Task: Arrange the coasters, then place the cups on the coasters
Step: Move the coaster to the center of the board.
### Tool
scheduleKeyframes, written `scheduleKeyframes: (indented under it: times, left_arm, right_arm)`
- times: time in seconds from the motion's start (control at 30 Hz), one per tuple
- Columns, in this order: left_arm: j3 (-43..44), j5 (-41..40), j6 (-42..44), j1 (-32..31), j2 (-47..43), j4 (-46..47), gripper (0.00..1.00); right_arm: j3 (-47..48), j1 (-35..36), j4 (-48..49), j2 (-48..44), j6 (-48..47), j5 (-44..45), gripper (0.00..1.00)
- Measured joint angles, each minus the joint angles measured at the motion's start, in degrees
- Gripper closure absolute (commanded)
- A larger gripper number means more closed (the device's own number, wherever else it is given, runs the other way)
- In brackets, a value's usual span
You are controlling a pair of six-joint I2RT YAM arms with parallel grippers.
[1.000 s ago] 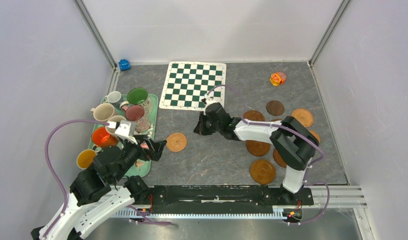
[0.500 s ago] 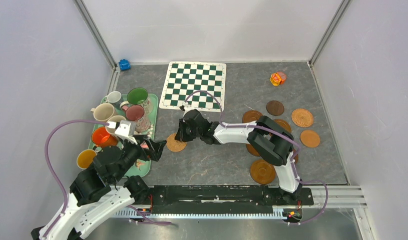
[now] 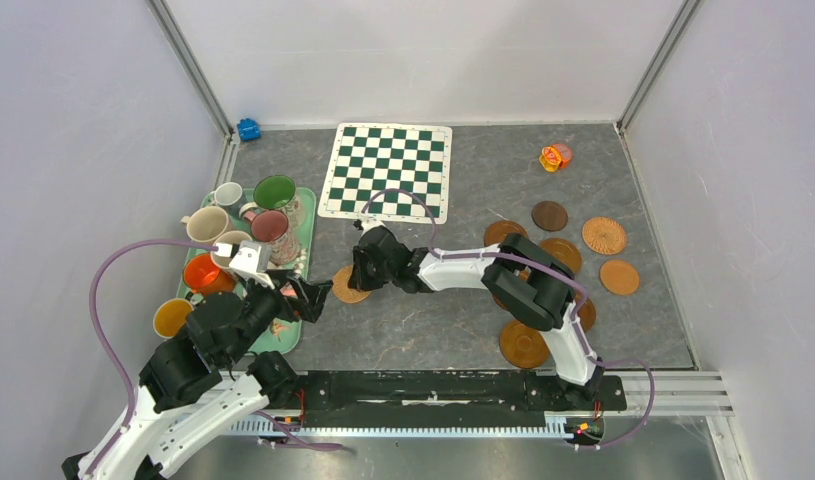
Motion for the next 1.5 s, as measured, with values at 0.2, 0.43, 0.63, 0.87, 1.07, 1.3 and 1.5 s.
scheduleKeyframes:
  times: [0.2, 0.43, 0.63, 0.87, 1.07, 1.3, 1.5]
  left_arm:
    - [0.0, 0.0, 0.0, 0.0, 0.0, 0.0, 0.00]
    - [0.0, 0.0, 0.0, 0.0, 0.0, 0.0, 0.00]
    - [0.0, 0.0, 0.0, 0.0, 0.0, 0.0, 0.00]
    - [0.0, 0.0, 0.0, 0.0, 0.0, 0.0, 0.00]
    - [0.0, 0.0, 0.0, 0.0, 0.0, 0.0, 0.00]
    - [0.0, 0.0, 0.0, 0.0, 0.0, 0.0, 0.00]
    - [0.0, 0.0, 0.0, 0.0, 0.0, 0.0, 0.00]
  right_arm:
    - [-1.9, 0.3, -0.7, -1.7, -1.4, 2.5, 1.00]
    - [-7.0, 0.2, -4.8, -6.6, -3.7, 7.6, 1.00]
    - [-14.2, -0.8, -8.2, -13.9, -4.5, 11.5, 1.00]
    - [-23.9, -6.9, -10.6, -22.9, -5.5, 14.4, 1.00]
    - [-25.2, -14.1, -10.9, -24.2, -7.5, 15.2, 1.00]
    - [-21.3, -20.4, -11.1, -20.8, -11.3, 16.8, 1.00]
    - [-14.6, -24.1, -10.7, -15.1, -14.2, 17.2, 1.00]
